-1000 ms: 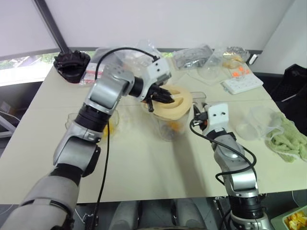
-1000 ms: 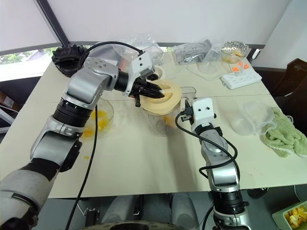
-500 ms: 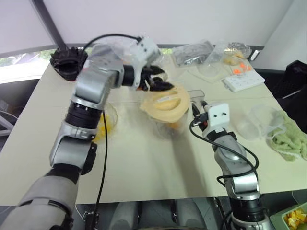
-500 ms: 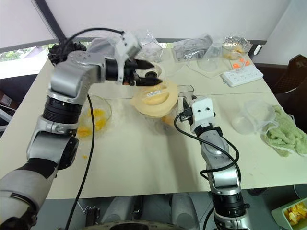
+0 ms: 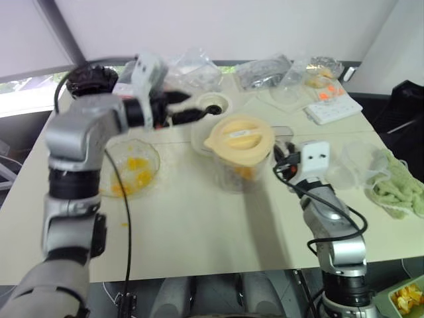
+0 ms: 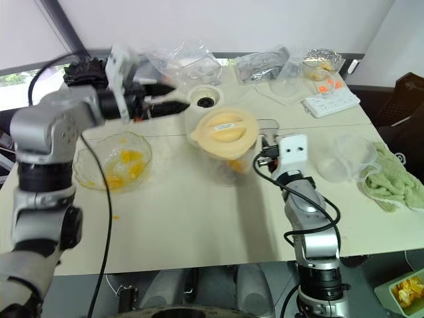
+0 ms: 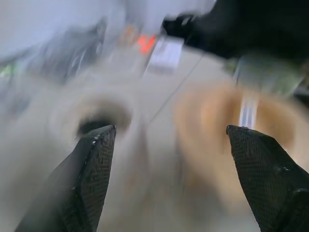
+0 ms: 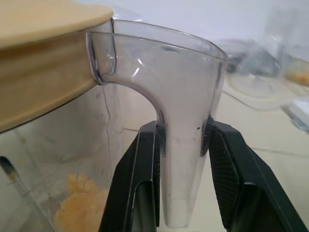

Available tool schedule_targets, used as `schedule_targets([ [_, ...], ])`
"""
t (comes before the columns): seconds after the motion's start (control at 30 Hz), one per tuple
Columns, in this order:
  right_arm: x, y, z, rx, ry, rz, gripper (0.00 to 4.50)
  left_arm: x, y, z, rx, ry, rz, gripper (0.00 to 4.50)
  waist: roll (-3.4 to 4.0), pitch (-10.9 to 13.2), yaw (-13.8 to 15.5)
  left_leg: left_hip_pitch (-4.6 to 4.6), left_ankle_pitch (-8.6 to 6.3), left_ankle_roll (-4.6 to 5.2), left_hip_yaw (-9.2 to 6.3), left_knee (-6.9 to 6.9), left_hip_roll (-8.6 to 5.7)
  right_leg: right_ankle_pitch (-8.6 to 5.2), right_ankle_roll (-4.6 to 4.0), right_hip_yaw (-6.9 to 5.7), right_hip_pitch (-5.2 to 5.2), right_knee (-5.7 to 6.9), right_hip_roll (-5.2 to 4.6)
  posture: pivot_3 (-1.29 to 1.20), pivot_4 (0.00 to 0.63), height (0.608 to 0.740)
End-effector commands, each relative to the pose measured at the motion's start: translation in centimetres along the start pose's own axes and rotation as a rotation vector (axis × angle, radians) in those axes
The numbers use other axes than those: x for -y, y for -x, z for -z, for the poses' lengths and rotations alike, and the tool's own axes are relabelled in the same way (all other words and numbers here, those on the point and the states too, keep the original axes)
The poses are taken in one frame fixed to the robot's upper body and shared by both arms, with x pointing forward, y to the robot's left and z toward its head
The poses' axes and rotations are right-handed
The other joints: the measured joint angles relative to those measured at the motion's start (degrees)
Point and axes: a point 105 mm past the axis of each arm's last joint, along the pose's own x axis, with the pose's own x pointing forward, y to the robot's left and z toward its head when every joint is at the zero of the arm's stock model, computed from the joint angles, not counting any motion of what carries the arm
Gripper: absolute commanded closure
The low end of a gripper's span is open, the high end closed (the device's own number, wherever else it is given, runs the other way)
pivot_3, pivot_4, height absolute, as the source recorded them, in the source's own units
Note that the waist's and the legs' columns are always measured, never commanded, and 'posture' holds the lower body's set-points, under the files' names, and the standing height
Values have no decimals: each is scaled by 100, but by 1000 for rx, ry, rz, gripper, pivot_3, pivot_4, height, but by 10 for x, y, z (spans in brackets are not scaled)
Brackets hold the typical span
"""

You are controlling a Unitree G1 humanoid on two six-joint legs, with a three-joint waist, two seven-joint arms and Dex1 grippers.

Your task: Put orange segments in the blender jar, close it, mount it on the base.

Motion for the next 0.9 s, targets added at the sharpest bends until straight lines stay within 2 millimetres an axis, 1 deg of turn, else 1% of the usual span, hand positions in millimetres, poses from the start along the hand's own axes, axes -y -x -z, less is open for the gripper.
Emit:
schedule_targets([
  [0.03,11,3,-46,145,-21,19,3657,10,19,-15,76,-32,11,732,-22,18,23,-3,2,-3,-3,3,0,1,-4,-2,0,-1,0,0,150,740],
  [0.1,19,3,-55,155,-23,33,3657,15,25,-7,75,-6,21,732,-23,21,0,-4,3,-5,-2,5,-1,1,-14,-2,0,-6,-1,0,150,740],
  [0.17,27,3,-67,175,-21,45,3657,21,26,1,72,5,27,732,-21,21,-5,-3,3,-5,5,3,-1,1,-13,-1,0,-7,-5,0,150,740],
  [0.23,36,1,-88,212,-12,59,3657,29,24,10,72,22,35,732,-10,28,-12,-2,3,-5,5,2,0,2,-11,-1,0,-6,-4,0,150,740],
  [0.33,54,-2,-125,264,18,92,3657,44,19,27,49,8,59,732,4,39,-27,-2,3,-5,15,4,1,4,-15,2,-5,-3,-6,0,150,740],
  [0.37,58,-3,-135,273,22,98,3657,46,17,32,43,-10,54,732,4,40,-18,-2,3,-5,18,4,1,5,-18,4,-7,-2,-6,0,150,740],
  [0.4,62,-3,-141,275,22,100,3657,48,16,35,40,-22,49,732,2,40,-13,-2,3,-4,17,2,1,4,-18,3,-7,-1,-6,0,150,740],
  [0.47,68,-7,-165,293,33,111,3657,45,8,50,8,-87,-5,732,4,40,-9,-2,3,-4,19,2,4,0,-26,-3,-6,-1,1,0,150,740],
  [0.5,69,-10,-178,306,24,111,3657,46,4,55,12,-104,-14,732,4,40,-8,-1,3,-4,23,-2,4,-2,-30,-2,-7,-1,0,0,150,740],
  [0.53,70,-12,-187,312,16,110,3657,47,0,58,19,-115,-17,732,6,40,-19,-1,3,-4,27,0,4,-2,-31,-2,-6,-1,0,0,150,740],
  [0.6,65,-22,-206,317,6,91,3657,48,-7,59,55,-107,-34,732,6,40,-24,0,3,-4,28,1,4,0,-37,7,-8,-2,-3,0,150,740],
  [0.7,37,-47,-233,325,-15,29,3657,48,-13,60,88,-89,-55,732,8,42,-66,-1,4,-3,34,4,4,3,-42,14,-10,-5,-4,0,150,740],
  [0.8,19,-61,-244,327,-51,-11,3657,51,-15,62,98,-76,-55,732,8,41,-58,2,4,-2,33,0,4,7,-42,9,-12,1,8,0,150,740],
  [0.87,4,-74,-245,319,-75,-40,3657,53,-16,66,87,-81,-64,732,9,41,-51,1,4,-2,34,-2,4,16,-25,1,-13,6,9,0,150,740],
  [0.9,1,-78,-245,316,-80,-46,3657,53,-16,67,84,-84,-67,732,9,41,-45,-1,4,-2,33,-4,5,17,-24,1,-15,9,8,0,150,740],
])
